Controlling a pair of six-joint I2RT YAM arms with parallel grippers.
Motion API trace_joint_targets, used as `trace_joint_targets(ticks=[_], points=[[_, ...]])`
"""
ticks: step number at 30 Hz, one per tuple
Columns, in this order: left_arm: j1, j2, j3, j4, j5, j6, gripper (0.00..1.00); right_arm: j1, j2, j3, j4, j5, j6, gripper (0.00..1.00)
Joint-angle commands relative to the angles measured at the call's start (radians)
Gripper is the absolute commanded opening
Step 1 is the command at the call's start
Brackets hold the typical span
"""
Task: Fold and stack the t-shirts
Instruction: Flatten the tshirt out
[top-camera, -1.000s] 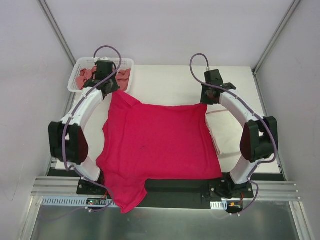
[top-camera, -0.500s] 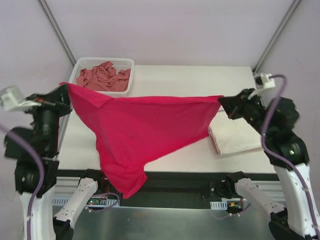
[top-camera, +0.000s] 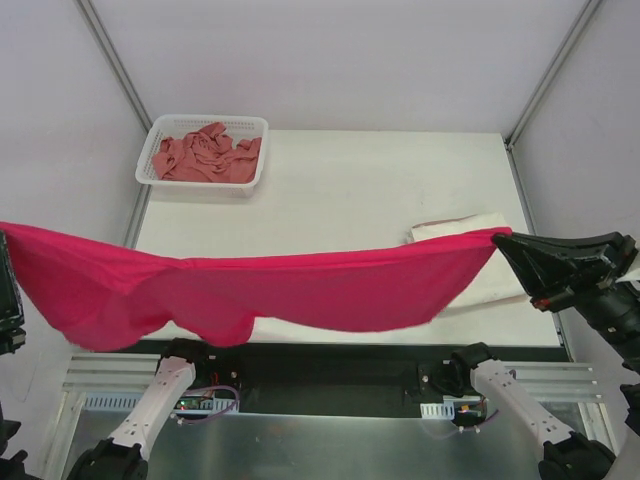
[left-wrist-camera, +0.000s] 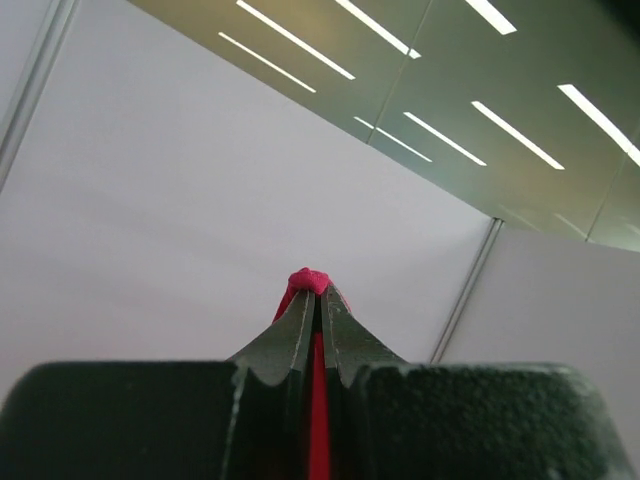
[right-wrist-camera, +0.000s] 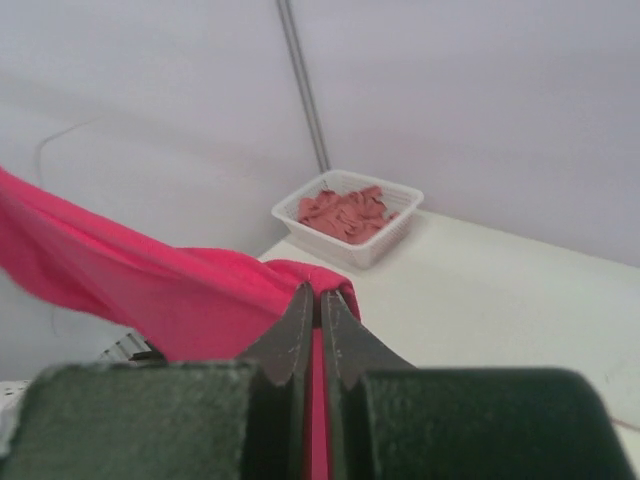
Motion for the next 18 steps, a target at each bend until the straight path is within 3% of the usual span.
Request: trace_joint_targets(ticks=[1,4,7,13,18], points=[[-0.006,0.175,-0.086,-0.039,-0.067,0.039,0.0,0.004,0.074,-0.103,-0.043,0.251,-0.067,0.02],[-0.006,0.281,-0.167,-0.036,-0.15,0.073,0.0,0.002,0.171,-0.214,-0.018,0.461,-0.077,0.02],[-0.006,0.427,-0.246,-0.036,-0.215,0.106,0.0,-0.001,0.286,-0.336,0.058,0.576,-0.057,0.02],[-0.006,0.753,-0.427,0.03,-0.368,0.131,0.0,-0.073,0.579,-0.449,0.207,0.537,-0.034,0.02],[-0.006,0.982,-0.497,0.08,-0.3,0.085,0.0,-0.114,0.86,-0.41,0.264,0.482,-0.034,0.01]])
